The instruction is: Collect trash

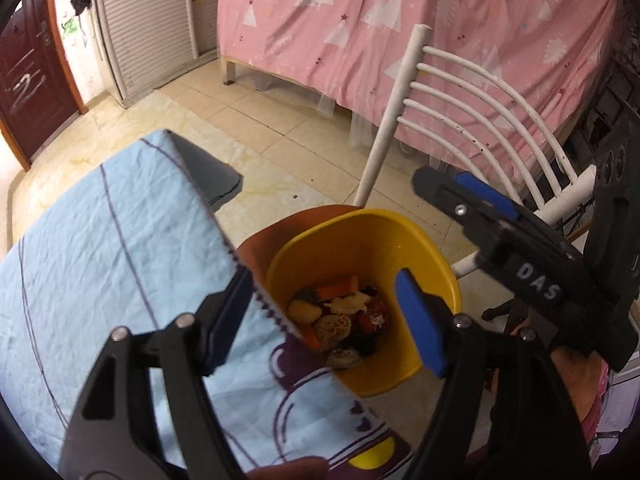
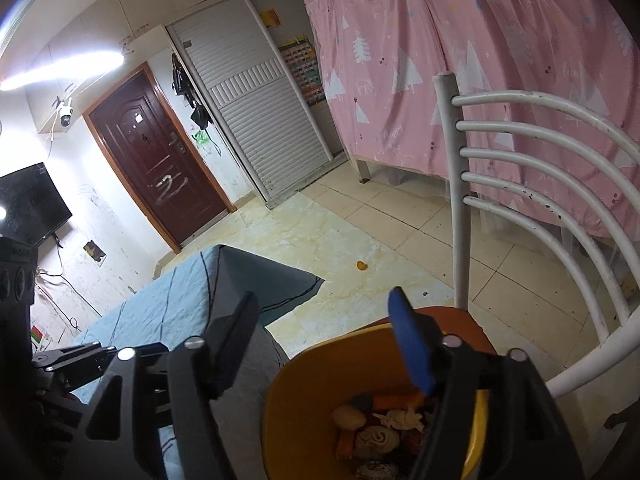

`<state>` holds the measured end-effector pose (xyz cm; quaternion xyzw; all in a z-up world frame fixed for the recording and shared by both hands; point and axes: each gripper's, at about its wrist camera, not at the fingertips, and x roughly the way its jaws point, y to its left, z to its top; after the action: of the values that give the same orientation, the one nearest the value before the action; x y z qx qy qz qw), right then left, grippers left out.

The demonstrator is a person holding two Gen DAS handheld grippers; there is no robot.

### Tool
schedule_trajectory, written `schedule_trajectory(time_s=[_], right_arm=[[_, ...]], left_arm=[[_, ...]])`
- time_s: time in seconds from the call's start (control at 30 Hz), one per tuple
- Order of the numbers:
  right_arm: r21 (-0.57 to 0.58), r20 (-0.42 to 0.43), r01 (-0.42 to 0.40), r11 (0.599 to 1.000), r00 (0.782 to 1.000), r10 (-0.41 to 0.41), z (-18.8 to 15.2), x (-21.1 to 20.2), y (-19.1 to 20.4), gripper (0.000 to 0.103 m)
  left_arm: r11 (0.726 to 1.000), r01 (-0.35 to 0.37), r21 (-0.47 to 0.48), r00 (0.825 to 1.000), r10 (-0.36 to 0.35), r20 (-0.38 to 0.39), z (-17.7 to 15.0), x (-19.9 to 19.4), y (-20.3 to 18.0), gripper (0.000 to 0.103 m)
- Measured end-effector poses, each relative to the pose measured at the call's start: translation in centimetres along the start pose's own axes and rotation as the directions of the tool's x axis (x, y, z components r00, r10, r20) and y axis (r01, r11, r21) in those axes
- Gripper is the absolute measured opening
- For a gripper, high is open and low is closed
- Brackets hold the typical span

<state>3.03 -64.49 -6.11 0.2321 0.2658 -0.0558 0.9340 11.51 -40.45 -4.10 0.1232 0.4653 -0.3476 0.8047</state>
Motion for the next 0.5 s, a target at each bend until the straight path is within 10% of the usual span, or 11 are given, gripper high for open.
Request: schedule_trajectory(time_s=[0.23, 0.5], right_arm=[[0.008, 0.064, -0.103, 0.995, 0.993, 0.102, 0.0, -0.9, 2.7, 0.092], [-0.105, 0.086, -0.154, 0.982, 0.983, 0.164, -0.6, -1.5, 9.0, 0.094]], left_arm=[[0.998, -0.023, -0.065, 0.995, 0.029, 0.096, -1.6, -3.3, 3.4, 0.084], [0.979, -0.107, -0.174, 0.952, 0.152, 0.265, -5.0, -8.7, 8.4, 0.094]])
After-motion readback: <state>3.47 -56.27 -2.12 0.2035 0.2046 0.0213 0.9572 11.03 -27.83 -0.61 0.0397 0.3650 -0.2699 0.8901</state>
